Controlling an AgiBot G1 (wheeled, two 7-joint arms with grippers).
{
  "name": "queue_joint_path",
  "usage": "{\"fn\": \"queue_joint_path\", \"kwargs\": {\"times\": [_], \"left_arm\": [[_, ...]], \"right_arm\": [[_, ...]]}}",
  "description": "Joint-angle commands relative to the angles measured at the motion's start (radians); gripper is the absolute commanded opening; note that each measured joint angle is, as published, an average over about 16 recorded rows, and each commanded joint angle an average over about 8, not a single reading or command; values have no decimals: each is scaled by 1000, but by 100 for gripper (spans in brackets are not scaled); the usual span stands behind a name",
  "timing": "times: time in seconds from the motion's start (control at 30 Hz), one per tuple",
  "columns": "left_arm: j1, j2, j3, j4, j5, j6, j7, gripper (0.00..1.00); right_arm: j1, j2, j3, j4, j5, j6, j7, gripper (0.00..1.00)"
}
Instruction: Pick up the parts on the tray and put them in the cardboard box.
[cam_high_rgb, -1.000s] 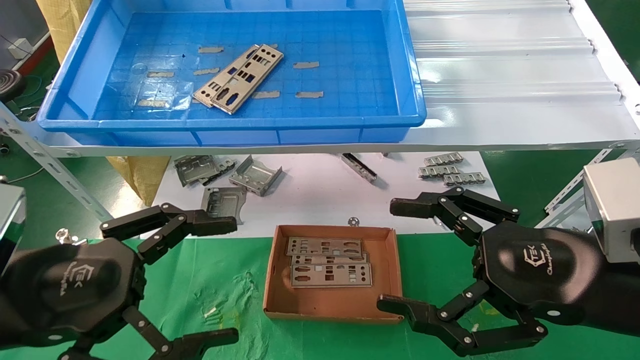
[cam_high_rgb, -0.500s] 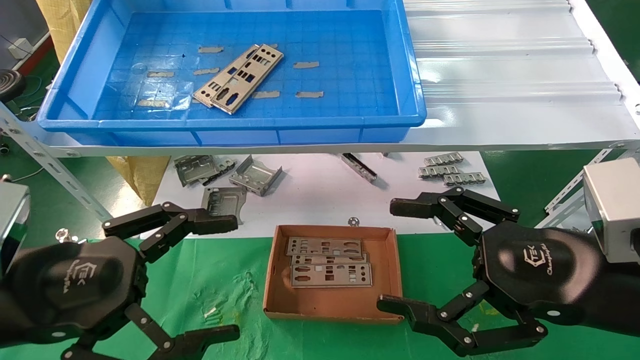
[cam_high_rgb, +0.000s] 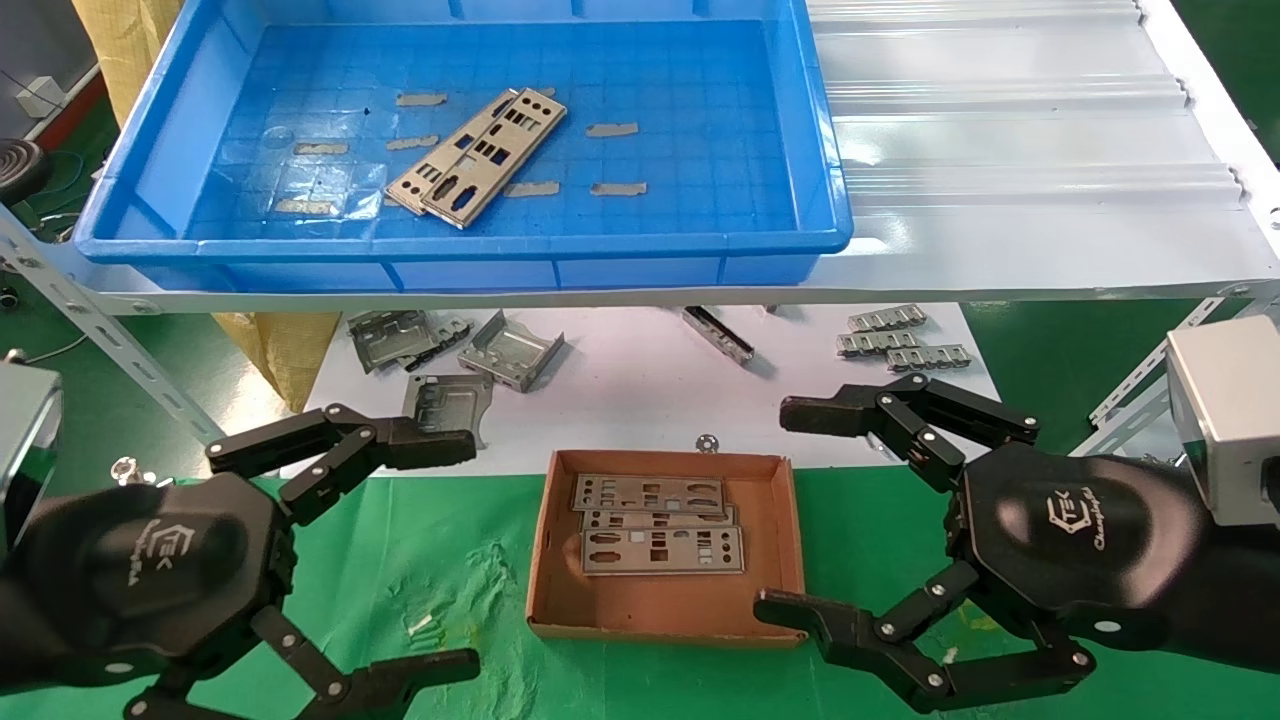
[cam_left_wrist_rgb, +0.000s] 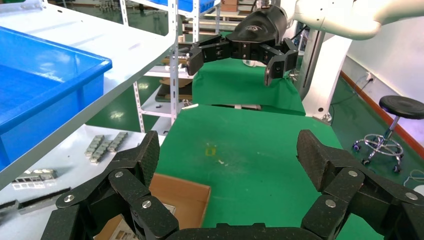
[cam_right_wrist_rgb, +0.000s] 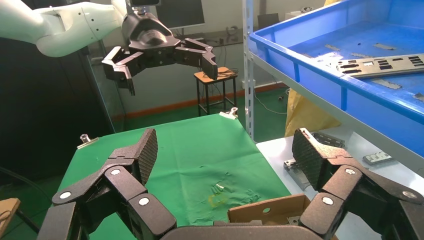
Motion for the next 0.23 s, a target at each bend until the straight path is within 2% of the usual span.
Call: {"fn": "queue_joint_path", "kwargs": {"times": [0.03, 0.23], "left_arm": [[0, 0, 0, 0, 0, 0, 0, 100], [0, 0, 0, 1, 0, 0, 0, 100]], "right_arm": [[0, 0, 0, 0, 0, 0, 0, 100], [0, 0, 0, 0, 0, 0, 0, 100]]}}
